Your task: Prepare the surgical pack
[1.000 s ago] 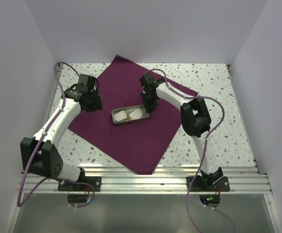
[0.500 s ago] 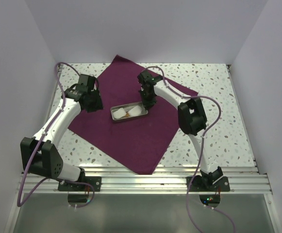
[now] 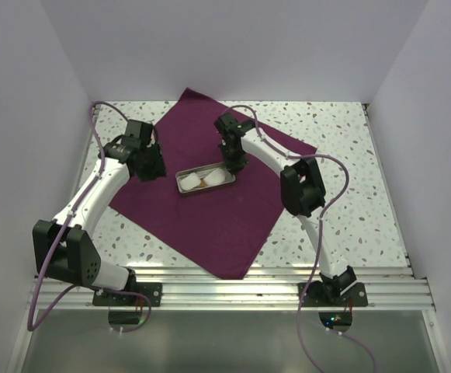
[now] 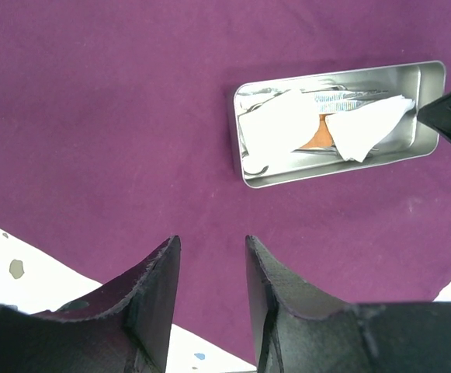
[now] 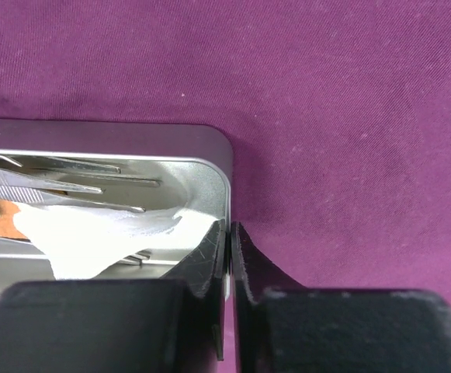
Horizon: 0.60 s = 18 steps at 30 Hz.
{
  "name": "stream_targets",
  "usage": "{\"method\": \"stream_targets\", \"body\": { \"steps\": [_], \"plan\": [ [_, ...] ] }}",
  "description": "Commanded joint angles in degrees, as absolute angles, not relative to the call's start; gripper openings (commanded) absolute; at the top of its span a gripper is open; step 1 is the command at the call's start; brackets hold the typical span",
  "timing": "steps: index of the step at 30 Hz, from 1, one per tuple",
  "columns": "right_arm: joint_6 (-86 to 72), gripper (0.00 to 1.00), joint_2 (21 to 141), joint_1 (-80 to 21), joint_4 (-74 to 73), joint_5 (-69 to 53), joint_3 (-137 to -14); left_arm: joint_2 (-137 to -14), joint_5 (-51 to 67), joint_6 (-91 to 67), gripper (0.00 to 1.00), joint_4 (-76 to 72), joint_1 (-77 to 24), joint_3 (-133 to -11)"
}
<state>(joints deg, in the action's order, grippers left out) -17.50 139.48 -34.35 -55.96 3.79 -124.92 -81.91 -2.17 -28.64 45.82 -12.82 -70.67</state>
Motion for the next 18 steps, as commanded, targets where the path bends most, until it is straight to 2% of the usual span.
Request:
{"method": "stream_targets", "body": {
  "steps": [1, 4, 7, 11, 14, 17, 18],
  "plan": [
    [-16.7, 0.09, 140.3, -34.7, -56.2, 4.7, -127.9, -79.9, -1.2, -27.2, 0.43, 44.1, -12.9, -70.5],
    [-16.5, 0.33, 139.8, -34.7, -56.5, 4.9, -128.0, -80.2, -1.0, -27.2, 0.45, 43.9, -12.9, -70.7],
    [-16.5, 0.43, 138.4, -34.7, -58.4, 6.1, -129.1, -80.6, -1.1, -26.8, 0.46, 44.5, -12.9, -72.0],
    [-16.3, 0.64, 129.3, -34.7, -62.5, 9.6, -127.0, -80.9, -1.8, -26.1, 0.47, 45.4, -12.9, -73.7],
    [-16.6, 0.73, 118.3, -34.7, -63.0, 9.0, -117.0, -80.9, -1.9, -25.8, 0.47, 45.9, -12.9, -74.4],
    [-19.3, 0.76, 108.2, -34.7, -60.8, 5.1, -100.3, -80.3, -1.4, -25.8, 0.47, 46.4, -12.9, -74.2],
    [-20.5, 0.76, 100.7, -34.7, -59.3, 0.3, -90.1, -80.2, -1.1, -25.9, 0.47, 46.6, -12.9, -73.8]
  ]
}}
